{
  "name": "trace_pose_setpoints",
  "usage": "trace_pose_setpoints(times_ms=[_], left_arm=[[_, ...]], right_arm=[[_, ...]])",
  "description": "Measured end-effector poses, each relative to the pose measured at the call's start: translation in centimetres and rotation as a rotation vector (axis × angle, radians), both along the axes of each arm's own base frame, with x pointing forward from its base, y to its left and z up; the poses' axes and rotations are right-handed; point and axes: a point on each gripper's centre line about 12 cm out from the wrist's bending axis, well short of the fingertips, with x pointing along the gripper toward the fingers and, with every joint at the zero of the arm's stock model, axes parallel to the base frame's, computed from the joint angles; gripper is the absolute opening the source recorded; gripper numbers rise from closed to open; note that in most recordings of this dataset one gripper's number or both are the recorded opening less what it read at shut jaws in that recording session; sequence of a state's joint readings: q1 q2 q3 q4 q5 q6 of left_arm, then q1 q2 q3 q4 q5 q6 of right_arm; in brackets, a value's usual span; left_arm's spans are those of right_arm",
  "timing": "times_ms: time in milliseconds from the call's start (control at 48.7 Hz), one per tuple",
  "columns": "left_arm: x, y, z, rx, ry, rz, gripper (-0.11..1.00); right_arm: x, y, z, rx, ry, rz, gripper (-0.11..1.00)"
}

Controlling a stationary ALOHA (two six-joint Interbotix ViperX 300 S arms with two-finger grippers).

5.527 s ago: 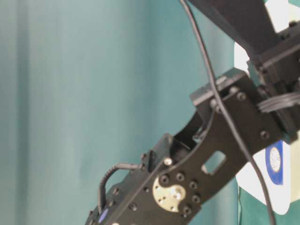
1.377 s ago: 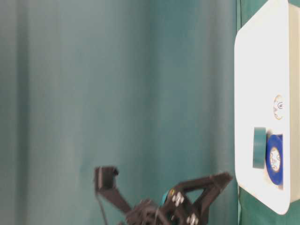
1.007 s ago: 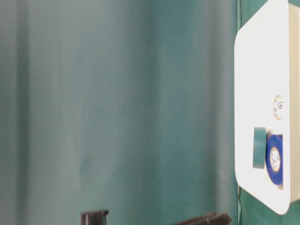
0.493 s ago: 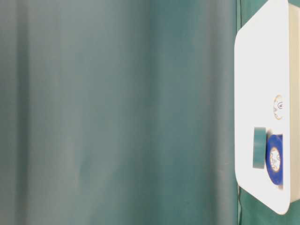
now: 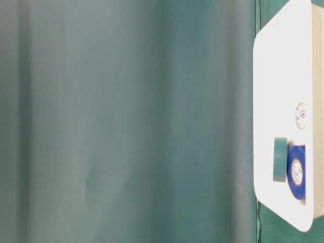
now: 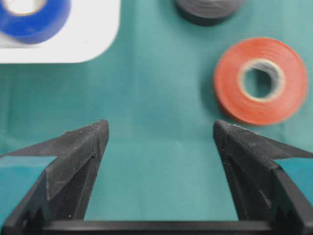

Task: Put the tape into the white case with the left arm.
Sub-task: 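Release the teal roll and withdraw the left gripper to the left, then move the left gripper right over the yellow roll and lower into its hole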

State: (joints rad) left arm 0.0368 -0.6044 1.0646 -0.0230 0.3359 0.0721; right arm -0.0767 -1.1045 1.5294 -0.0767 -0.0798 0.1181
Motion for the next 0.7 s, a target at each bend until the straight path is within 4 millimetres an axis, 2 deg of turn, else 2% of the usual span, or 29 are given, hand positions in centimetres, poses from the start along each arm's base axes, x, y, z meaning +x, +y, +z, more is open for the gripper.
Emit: trace_pose_setpoints(times_ms=[205,699], left_arm=[[-0.7,-1.3,-0.6,-0.004,0.029,-0.054,0.86],[-0.9,-1.4,-0.8,-0.006,0.043,-0.055,0.86]], right_arm=[[0.0,0.0,0.0,0.0,0.0,0.002,0.62],[0.0,0.0,0.0,0.0,0.0,0.0,0.62]])
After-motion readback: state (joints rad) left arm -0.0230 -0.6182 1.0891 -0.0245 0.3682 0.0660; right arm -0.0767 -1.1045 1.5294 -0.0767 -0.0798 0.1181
